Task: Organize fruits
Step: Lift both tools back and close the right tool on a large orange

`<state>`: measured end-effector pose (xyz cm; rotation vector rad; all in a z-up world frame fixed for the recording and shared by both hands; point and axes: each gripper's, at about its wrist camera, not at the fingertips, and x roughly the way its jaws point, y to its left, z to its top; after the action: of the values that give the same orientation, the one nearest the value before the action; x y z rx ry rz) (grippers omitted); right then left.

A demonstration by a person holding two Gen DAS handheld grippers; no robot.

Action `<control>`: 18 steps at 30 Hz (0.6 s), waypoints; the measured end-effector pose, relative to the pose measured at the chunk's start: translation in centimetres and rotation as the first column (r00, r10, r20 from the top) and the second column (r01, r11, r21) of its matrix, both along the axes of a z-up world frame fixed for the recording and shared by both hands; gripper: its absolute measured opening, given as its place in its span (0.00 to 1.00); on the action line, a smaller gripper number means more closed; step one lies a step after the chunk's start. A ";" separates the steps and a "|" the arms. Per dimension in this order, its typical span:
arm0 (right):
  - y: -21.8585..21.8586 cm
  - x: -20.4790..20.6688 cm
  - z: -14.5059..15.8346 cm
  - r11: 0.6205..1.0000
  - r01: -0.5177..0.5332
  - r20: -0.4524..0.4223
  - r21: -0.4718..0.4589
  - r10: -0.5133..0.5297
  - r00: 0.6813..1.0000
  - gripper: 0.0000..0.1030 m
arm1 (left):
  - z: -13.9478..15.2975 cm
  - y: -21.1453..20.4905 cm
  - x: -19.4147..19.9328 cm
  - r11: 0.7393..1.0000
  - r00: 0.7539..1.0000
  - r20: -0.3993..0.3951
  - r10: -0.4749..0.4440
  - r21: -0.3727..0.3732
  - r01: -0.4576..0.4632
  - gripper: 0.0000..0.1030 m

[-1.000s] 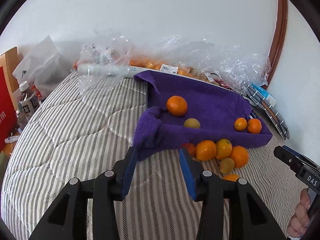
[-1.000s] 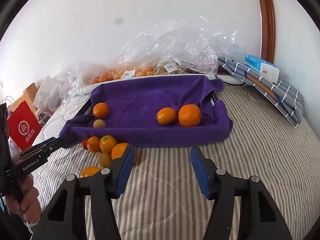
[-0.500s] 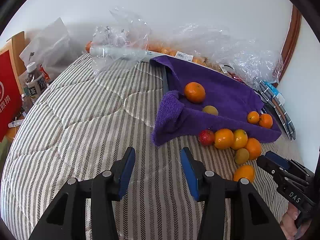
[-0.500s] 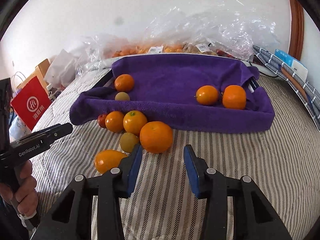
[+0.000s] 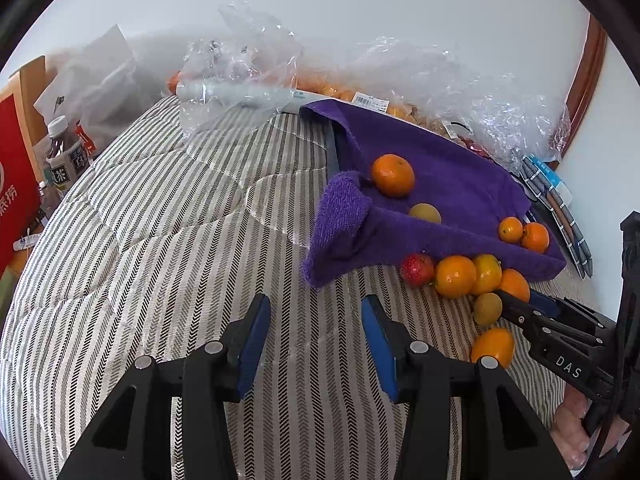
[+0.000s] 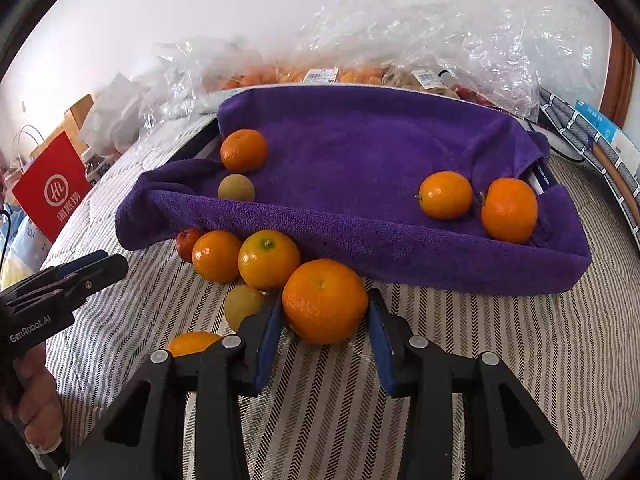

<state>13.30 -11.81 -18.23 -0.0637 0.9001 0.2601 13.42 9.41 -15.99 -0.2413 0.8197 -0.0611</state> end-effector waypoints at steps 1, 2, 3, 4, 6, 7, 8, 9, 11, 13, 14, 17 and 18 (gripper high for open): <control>-0.2 -0.2 0.1 1.000 0.003 0.008 0.005 -0.003 1.000 0.39 | 0.0 0.0 0.0 1.000 1.000 0.001 -0.002 0.000 0.002 0.44; -0.4 -0.5 0.3 1.000 0.007 0.020 0.006 -0.007 1.000 0.39 | 0.0 0.0 0.0 1.000 1.000 0.001 -0.005 -0.001 0.005 0.44; -0.8 -0.9 0.6 1.000 0.016 0.041 0.002 -0.016 0.999 0.39 | 0.0 0.0 0.0 1.000 1.000 0.000 -0.007 -0.002 0.007 0.44; -1.1 -1.2 0.7 1.000 0.023 0.056 -0.005 -0.022 0.998 0.39 | 0.0 -0.1 0.0 1.000 1.000 -0.001 -0.008 -0.003 0.008 0.44; -2.2 -2.1 1.1 0.999 0.044 0.092 -0.019 -0.042 0.995 0.39 | -0.1 -0.1 0.1 1.000 1.000 -0.004 -0.014 -0.007 0.014 0.44; -2.7 -2.5 1.2 0.998 0.053 0.100 -0.017 -0.051 0.994 0.39 | -0.1 -0.1 0.1 1.000 1.000 -0.005 -0.016 -0.007 0.016 0.44; -3.3 -2.9 1.3 0.998 0.065 0.105 -0.010 -0.064 0.992 0.39 | -0.1 -0.2 0.1 1.000 1.000 -0.006 -0.018 -0.004 0.018 0.44; -4.1 -3.2 1.4 0.997 0.076 0.104 0.001 -0.076 0.992 0.39 | -0.1 -0.2 0.0 1.000 1.000 -0.006 -0.020 -0.002 0.020 0.44; -5.2 -3.8 1.6 0.995 0.097 0.111 0.014 -0.098 0.989 0.39 | -0.1 -0.3 0.0 1.000 1.000 -0.010 -0.023 0.004 0.023 0.44; -6.1 -4.2 1.9 0.993 0.118 0.128 0.010 -0.119 0.985 0.39 | -0.1 -0.3 -0.1 1.000 1.000 -0.009 -0.017 0.008 0.017 0.44; -6.5 -4.6 2.0 0.992 0.130 0.138 0.002 -0.129 0.982 0.39 | -0.1 -0.2 -0.1 1.000 1.000 -0.011 -0.012 0.008 0.013 0.44; -7.7 -5.2 1.9 0.989 0.149 0.131 0.000 -0.148 0.980 0.39 | -0.2 0.0 -0.1 1.000 1.000 -0.010 -0.012 -0.004 0.012 0.44; -8.1 -5.2 1.8 0.988 0.154 0.123 0.007 -0.154 0.980 0.39 | -0.2 0.0 -0.1 1.000 1.000 -0.010 -0.012 -0.006 0.012 0.44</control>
<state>8.12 -19.87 -16.40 -0.0119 0.7784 0.1095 13.34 9.44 -16.16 -0.2423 0.8315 -0.0741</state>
